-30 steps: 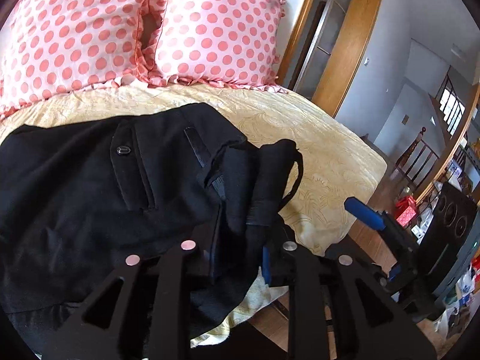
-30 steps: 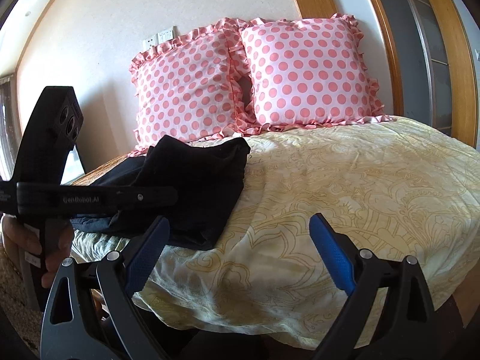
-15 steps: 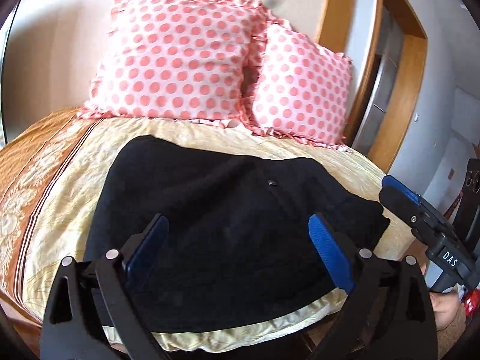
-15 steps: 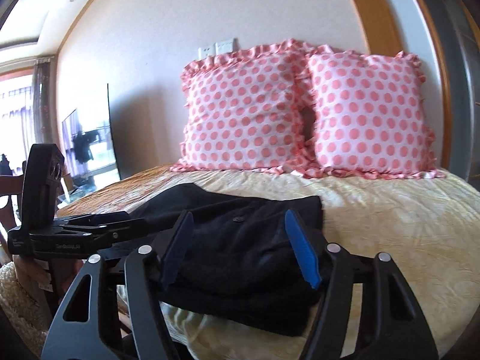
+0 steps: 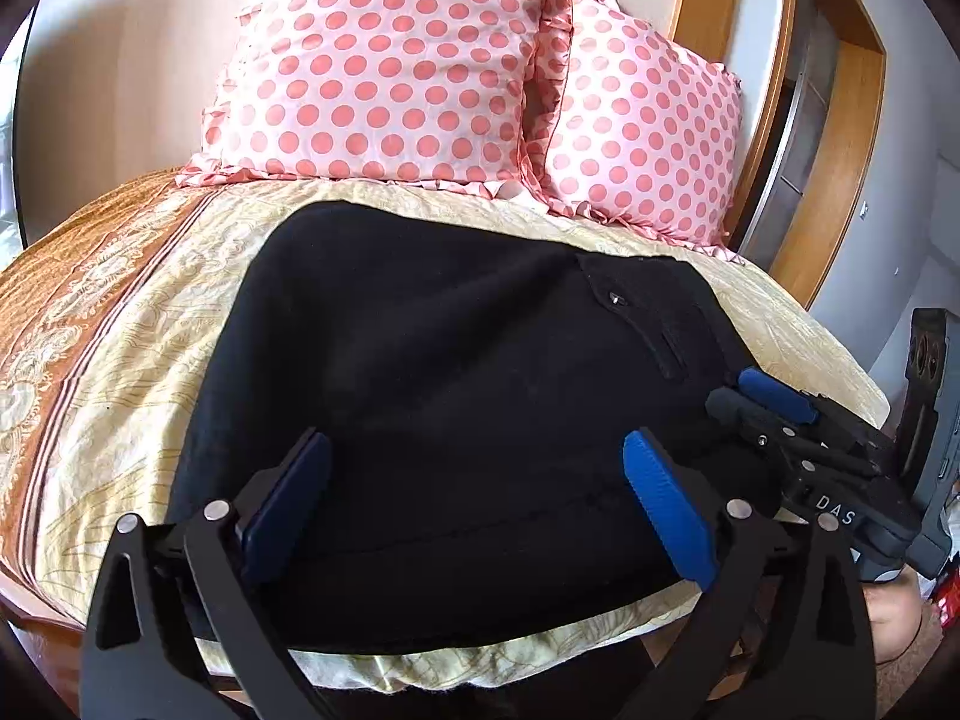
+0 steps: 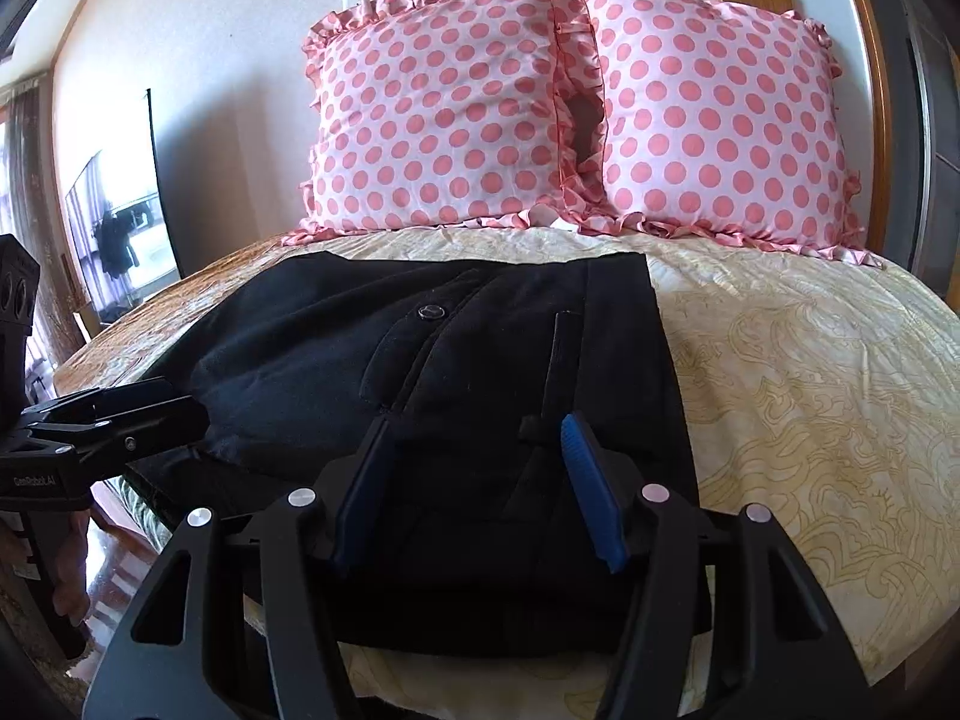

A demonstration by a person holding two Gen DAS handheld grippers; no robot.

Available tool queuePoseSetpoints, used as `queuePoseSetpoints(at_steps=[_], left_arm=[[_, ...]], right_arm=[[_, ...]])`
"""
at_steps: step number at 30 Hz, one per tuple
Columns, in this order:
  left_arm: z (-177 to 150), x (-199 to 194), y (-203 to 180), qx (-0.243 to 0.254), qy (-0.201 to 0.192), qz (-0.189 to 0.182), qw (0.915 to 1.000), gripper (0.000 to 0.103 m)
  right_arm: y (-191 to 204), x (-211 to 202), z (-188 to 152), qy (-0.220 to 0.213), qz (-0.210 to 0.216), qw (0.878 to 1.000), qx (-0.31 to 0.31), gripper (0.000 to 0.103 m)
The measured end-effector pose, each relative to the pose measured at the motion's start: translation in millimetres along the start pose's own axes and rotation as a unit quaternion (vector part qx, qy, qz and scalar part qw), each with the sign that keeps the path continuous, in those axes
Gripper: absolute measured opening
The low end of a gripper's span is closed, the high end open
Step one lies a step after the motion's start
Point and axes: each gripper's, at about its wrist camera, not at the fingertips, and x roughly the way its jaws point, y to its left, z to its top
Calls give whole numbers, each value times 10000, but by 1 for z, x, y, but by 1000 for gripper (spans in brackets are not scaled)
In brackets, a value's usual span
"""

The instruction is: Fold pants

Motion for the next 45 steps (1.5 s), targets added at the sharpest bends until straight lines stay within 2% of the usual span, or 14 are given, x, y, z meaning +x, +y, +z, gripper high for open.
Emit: queuePoseSetpoints(at_steps=[3, 5, 9, 11, 12, 17, 21, 26, 30, 34, 36, 39, 43, 45], left_arm=[[27, -6, 1, 92, -249, 21, 9996, 101], [52, 4, 7, -12, -126, -97, 9999, 101], [86, 57, 25, -379, 739, -317, 9960, 101], [85, 91, 40, -732, 1469, -183, 9863, 97], [82, 99, 46, -910, 1645, -226, 9819, 99], [75, 85, 45, -719, 1435, -102, 9870, 98], [66, 47, 45, -413, 884, 18, 9952, 99], [50, 4, 39, 91, 232, 73, 9997, 101], [33, -7, 31, 306, 277, -224, 9989, 101], [21, 4, 30, 298, 555, -267, 9977, 101], [17, 8, 30, 304, 598, -220, 9975, 101], [16, 9, 31, 318, 604, -190, 9975, 101], [15, 10, 32, 327, 618, -196, 9974, 101], [14, 10, 32, 359, 620, -184, 9973, 101]], right_arm=[[1, -9, 23, -351, 151, 9993, -40, 62], [3, -2, 39, -297, 115, 9994, -143, 67], [1, 33, 50, 476, -88, 9987, -185, 69], [-7, 53, 39, 996, -89, 9950, -39, 69], [-9, 54, 34, 922, -33, 9957, -25, 69], [-12, 40, 35, 679, 167, 9976, 3, 69], [-51, 20, 55, 458, 422, 9960, 635, 74], [-109, 49, 59, 1236, 1085, 9701, 1786, 74], [-127, 67, 51, 1613, 1386, 9504, 2272, 72], [-124, 71, 45, 1774, 1428, 9485, 2204, 72], [-120, 70, 42, 1802, 1853, 9386, 2284, 71], [-110, 68, 44, 1809, 1812, 9450, 2033, 71], [-123, 74, 40, 1822, 1847, 9352, 2409, 70], [-121, 75, 40, 1822, 1857, 9368, 2338, 60]])
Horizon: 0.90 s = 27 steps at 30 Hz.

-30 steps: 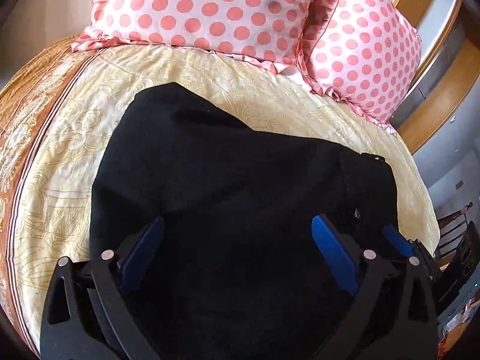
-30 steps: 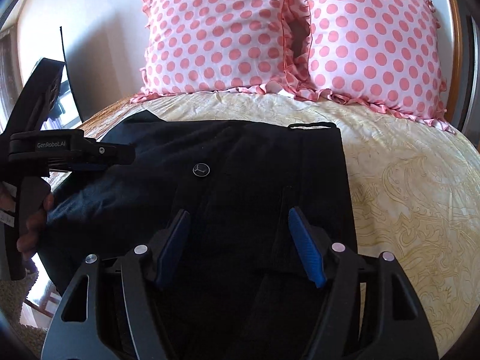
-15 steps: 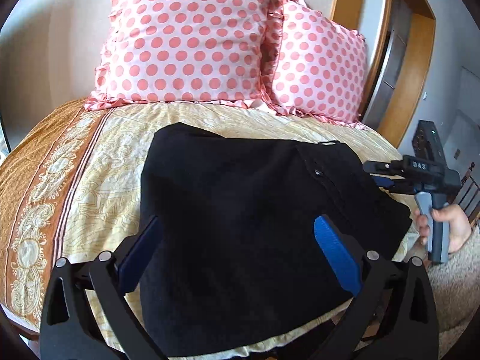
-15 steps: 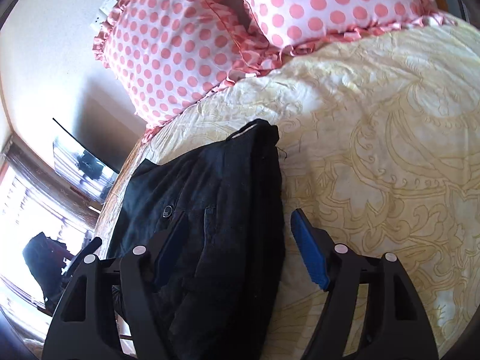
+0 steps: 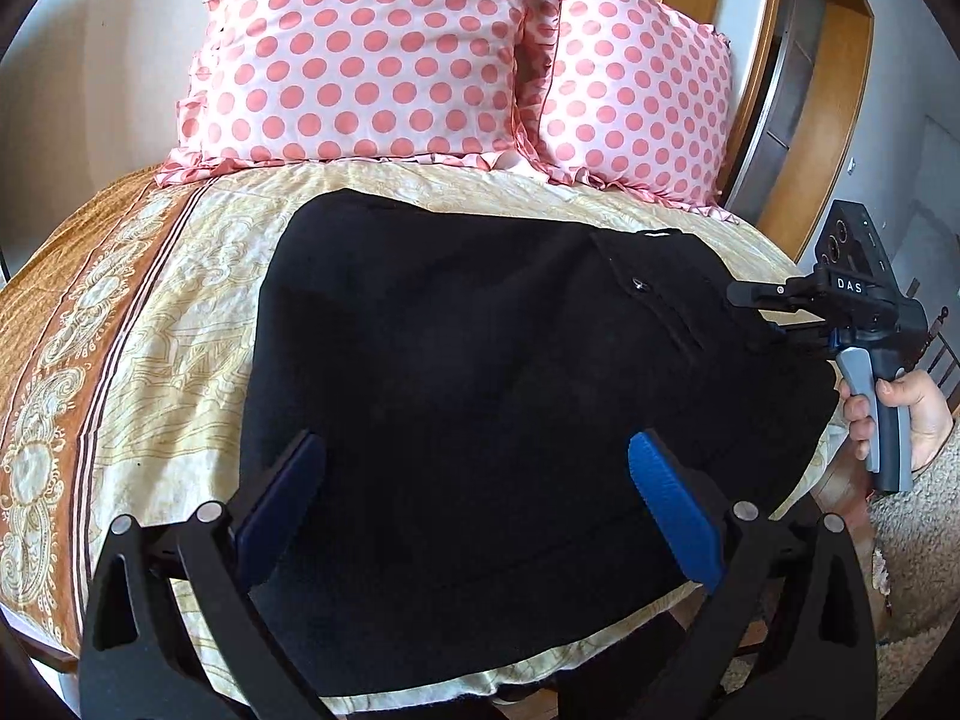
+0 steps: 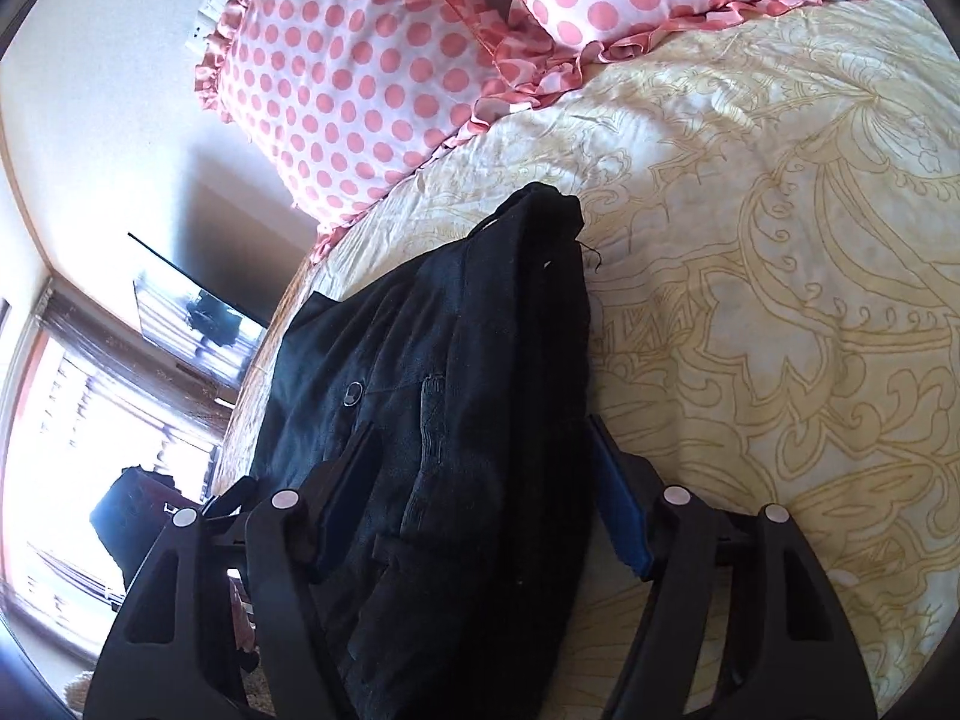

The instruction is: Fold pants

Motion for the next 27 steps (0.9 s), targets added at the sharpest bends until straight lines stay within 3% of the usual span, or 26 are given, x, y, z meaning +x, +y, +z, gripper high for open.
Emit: queuePoseSetpoints(at_steps=[3, 6, 9, 13, 20, 22, 25, 27], left_arm=[[0, 2, -1, 24, 7, 40, 10000, 101], [0, 3, -1, 24, 9, 62, 10000, 101], [0, 4, 0, 24, 20, 105, 9999, 101], [2, -1, 4, -84, -32, 48, 9999, 101], [45, -23, 65, -956, -30, -676, 9931, 100], [61, -14, 89, -1222, 181, -843, 9887, 93], [71, 17, 112, -1575, 874, -1105, 9774, 89], [70, 35, 118, -1733, 1221, -1032, 9718, 86]], right_arm=[[3, 2, -3, -2, -14, 10000, -87, 35], [18, -7, -4, -231, 64, 9989, -397, 25], [49, -11, -6, -343, 33, 9940, -1035, 23], [66, -8, -8, -358, -161, 9894, -1400, 22], [33, -6, -9, -320, -174, 9953, -900, 21], [30, -5, -9, -338, -150, 9955, -871, 22], [26, -4, -9, -342, -121, 9961, -806, 22], [24, -3, -10, -337, -114, 9963, -782, 22]])
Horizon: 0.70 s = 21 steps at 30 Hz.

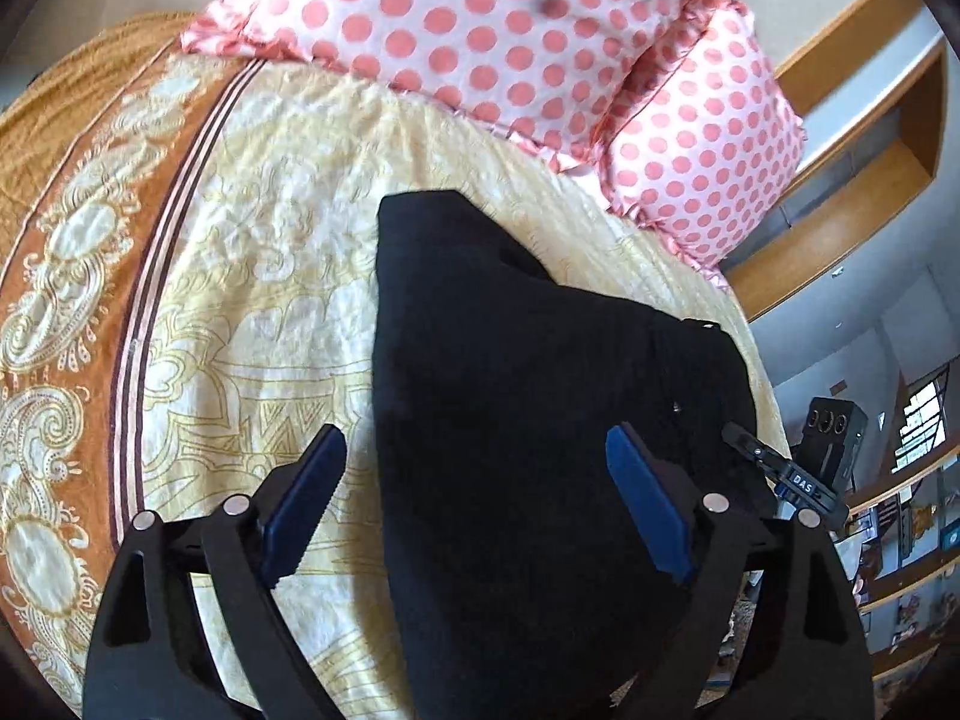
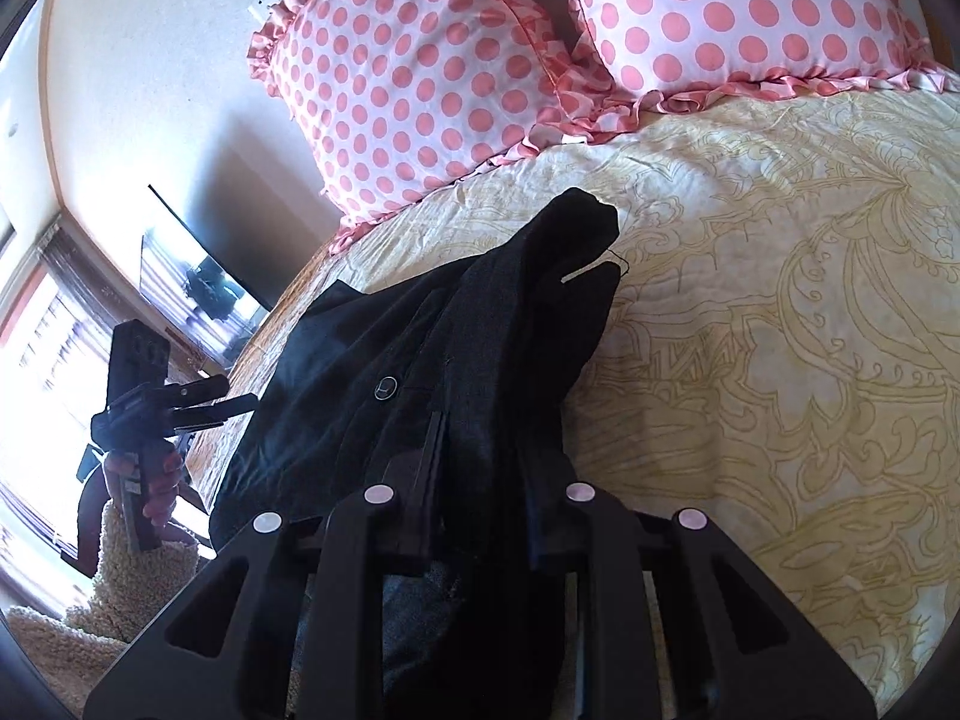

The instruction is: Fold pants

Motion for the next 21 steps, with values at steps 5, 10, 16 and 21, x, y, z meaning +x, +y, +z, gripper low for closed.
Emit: queuePoseSetpoints(at_steps=[5, 10, 16, 21], left_arm=[[-2, 16, 2, 38, 141, 14, 9999, 83], [-3, 25, -6, 134, 180, -46, 9997, 73], [-1, 29, -7, 46, -25, 313, 9995, 39], [-1, 19, 1, -67, -287, 94, 9995, 9]], right_arm=[[-5, 2, -1, 34, 45, 9999, 84, 22], [-14, 7, -2, 89, 81, 9996, 263, 28], [-25, 12, -5, 33, 453, 9970, 630, 33], [-17, 4, -2, -184, 669, 9959, 572, 20]])
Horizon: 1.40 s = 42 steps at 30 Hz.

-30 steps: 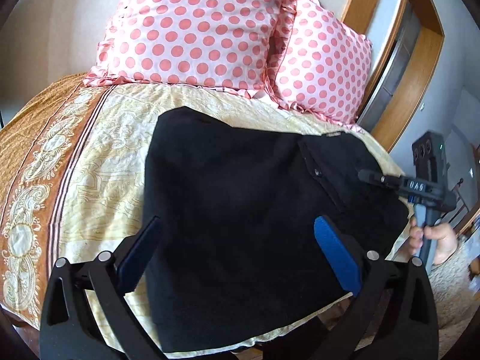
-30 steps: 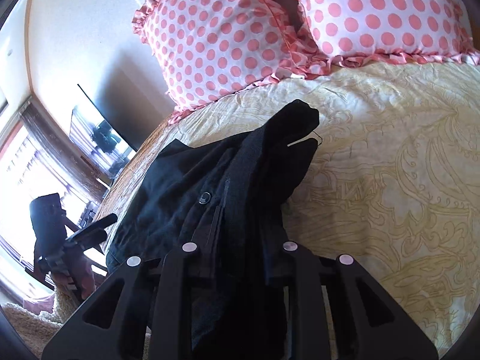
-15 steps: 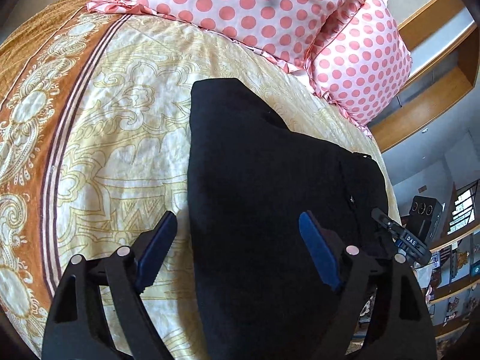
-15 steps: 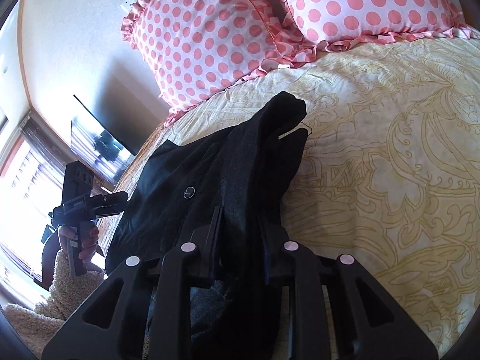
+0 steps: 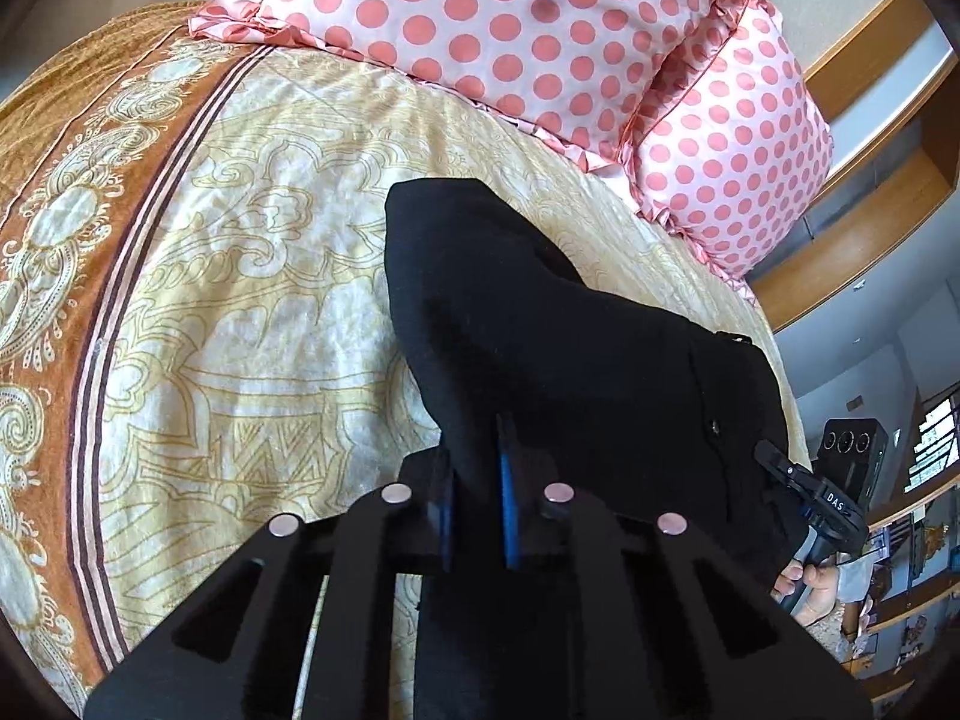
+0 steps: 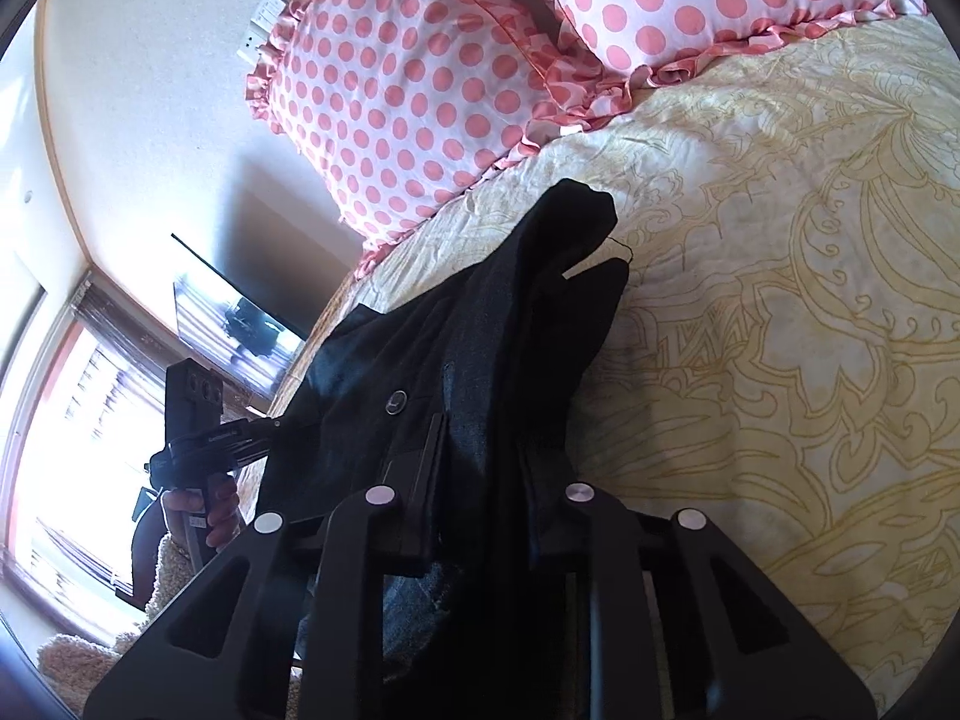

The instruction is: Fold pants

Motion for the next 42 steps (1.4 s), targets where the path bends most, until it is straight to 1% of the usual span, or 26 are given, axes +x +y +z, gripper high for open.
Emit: queuePoseSetpoints(at_steps=[5, 10, 13, 18, 19, 21, 22, 24, 25, 27, 28, 29, 30, 31, 32, 33, 34, 35, 36, 37, 38, 39, 40, 41, 42], left_arm=[[2, -11, -17, 312, -347, -18, 9989, 8], [14, -23, -38, 614, -669, -55, 9959, 8], [29, -26, -49, 745, -858, 26, 9935, 8], [68, -17, -52, 781, -1131, 289, 9901, 8], [77, -11, -51, 772, -1155, 385, 9896, 8], [91, 5, -43, 755, -1129, 664, 9885, 8], [96, 17, -37, 706, -1041, 843, 9885, 8], [101, 40, -21, 434, -742, 1081, 9904, 10], [101, 49, -13, 304, -657, 1161, 9906, 12], [97, 54, -6, 207, -681, 1246, 9897, 25], [96, 52, -5, 188, -737, 1242, 9893, 28], [94, 46, -5, 173, -809, 1343, 9875, 42], [92, 36, -6, 189, -999, 1501, 9834, 56], [90, 24, -9, 246, -1210, 1604, 9793, 60], [87, 10, -13, 317, -1411, 1660, 9755, 64], [84, -3, -18, 369, -1575, 1605, 9737, 66], [79, -14, -23, 405, -1652, 1396, 9755, 67], [74, -22, -30, 450, -1640, 1061, 9797, 71], [69, -25, -38, 506, -1539, 715, 9842, 74], [62, -25, -47, 582, -1367, 358, 9882, 75], [55, -21, -54, 647, -1162, 81, 9911, 77], [49, -13, -59, 693, -922, -106, 9933, 77], [44, 1, -65, 711, -697, -169, 9949, 77], [40, 15, -66, 712, -476, -139, 9962, 77], [38, 29, -63, 676, -263, -10, 9974, 77]], right_arm=[[10, -5, 12, -188, 321, 9993, -8, 18], [13, -3, 32, -316, 536, 9980, 70, 17], [17, 2, 50, -405, 559, 9976, 17, 17], [15, 19, 86, -551, 419, 9976, -65, 16], [13, 23, 93, -561, 335, 9978, -73, 16], [6, 35, 102, -511, -56, 9986, -99, 16], [2, 44, 104, -420, -355, 9984, -141, 16], [-7, 60, 103, -156, -1045, 9942, -196, 16], [-11, 66, 102, -64, -1263, 9918, -199, 16], [-14, 66, 100, -48, -1358, 9905, -194, 18], [-12, 65, 100, -26, -1446, 9892, -219, 18], [-11, 62, 100, -7, -1533, 9878, -274, 20], [-8, 58, 99, -39, -1715, 9845, -366, 37], [-2, 51, 97, -161, -2029, 9777, -509, 42], [6, 42, 95, -366, -2364, 9681, -751, 43], [15, 32, 93, -588, -2540, 9604, -986, 43], [24, 23, 90, -775, -2548, 9570, -1149, 43], [34, 16, 87, -876, -2343, 9600, -1255, 43], [43, 12, 84, -863, -2018, 9669, -1303, 43], [51, 11, 79, -779, -1704, 9732, -1332, 43], [58, 14, 74, -616, -1448, 9780, -1371, 43], [63, 19, 70, -427, -1266, 9812, -1392, 43], [66, 26, 66, -247, -1187, 9831, -1371, 43], [62, 35, 62, -18, -1211, 9844, -1276, 44], [59, 47, 59, 236, -1376, 9837, -1136, 46]])
